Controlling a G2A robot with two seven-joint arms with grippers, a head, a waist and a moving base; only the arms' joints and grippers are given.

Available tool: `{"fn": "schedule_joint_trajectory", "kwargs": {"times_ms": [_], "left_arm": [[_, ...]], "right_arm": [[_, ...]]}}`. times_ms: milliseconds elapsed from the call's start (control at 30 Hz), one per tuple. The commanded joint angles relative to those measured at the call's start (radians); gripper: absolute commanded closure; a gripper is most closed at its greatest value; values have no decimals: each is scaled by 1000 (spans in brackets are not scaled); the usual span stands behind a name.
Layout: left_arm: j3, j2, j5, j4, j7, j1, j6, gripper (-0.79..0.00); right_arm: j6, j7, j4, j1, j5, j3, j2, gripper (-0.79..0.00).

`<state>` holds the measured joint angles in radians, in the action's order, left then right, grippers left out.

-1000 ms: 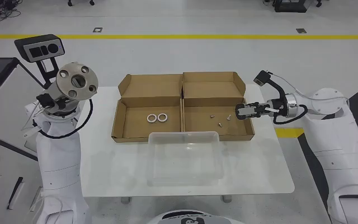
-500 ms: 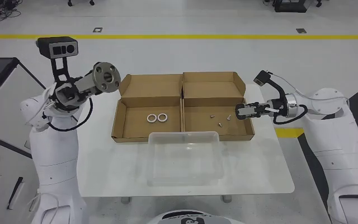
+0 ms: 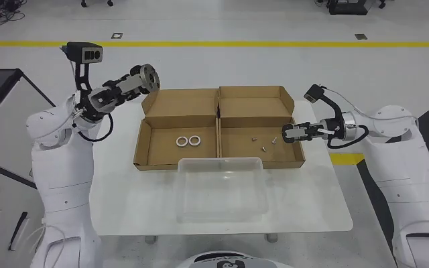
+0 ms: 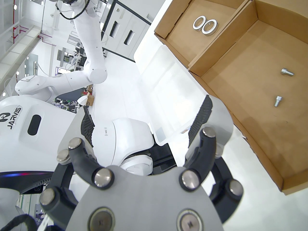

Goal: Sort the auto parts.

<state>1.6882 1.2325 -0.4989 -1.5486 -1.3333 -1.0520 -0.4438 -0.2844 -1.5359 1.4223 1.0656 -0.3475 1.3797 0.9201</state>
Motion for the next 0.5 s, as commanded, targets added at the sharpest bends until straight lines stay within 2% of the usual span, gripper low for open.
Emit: {"fn": "schedule_joint_trajectory", "kwargs": {"times_ms": [0,167,467], "left_arm": [[-14,-7,132,33,15,26,-4,0],[-40,-20,321,86,55,68,-48,0],[-78,-42,510,139,86,89,-56,0]], "right_arm": [[0,0,0,0,0,0,0,-785],[0,0,0,0,0,0,0,-785],[0,0,0,0,0,0,0,-785]]}}
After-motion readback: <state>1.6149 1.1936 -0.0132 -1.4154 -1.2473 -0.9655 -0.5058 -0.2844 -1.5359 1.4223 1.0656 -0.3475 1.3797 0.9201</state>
